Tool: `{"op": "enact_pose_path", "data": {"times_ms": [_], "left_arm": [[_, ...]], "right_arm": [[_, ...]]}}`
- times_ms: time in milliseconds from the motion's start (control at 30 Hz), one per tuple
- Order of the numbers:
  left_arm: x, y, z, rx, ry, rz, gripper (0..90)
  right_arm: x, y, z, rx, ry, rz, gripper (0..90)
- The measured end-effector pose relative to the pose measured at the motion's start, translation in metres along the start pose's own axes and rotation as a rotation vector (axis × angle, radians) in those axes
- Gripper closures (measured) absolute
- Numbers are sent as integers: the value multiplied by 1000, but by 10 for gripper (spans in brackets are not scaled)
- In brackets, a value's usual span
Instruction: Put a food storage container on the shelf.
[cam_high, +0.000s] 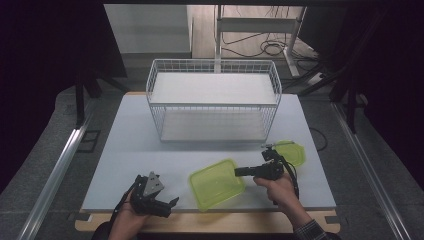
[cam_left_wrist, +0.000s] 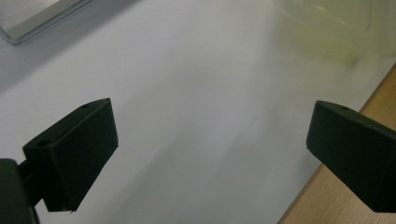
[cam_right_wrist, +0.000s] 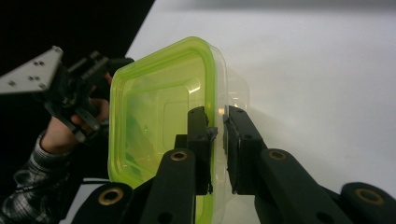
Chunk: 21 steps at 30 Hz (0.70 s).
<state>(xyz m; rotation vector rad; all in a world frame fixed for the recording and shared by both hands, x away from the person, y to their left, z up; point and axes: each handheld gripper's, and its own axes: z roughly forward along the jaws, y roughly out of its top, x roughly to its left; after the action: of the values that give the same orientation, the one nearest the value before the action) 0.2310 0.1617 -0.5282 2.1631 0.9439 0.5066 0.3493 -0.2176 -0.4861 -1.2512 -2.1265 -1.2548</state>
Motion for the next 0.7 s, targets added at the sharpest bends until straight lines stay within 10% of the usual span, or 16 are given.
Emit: {"op": "enact_pose_path", "data": {"times_ms": [700], "left_arm": [[1,0,0,0,5,1,20]], "right_arm": [[22,32,-29,-96,-9,-63,806]]}}
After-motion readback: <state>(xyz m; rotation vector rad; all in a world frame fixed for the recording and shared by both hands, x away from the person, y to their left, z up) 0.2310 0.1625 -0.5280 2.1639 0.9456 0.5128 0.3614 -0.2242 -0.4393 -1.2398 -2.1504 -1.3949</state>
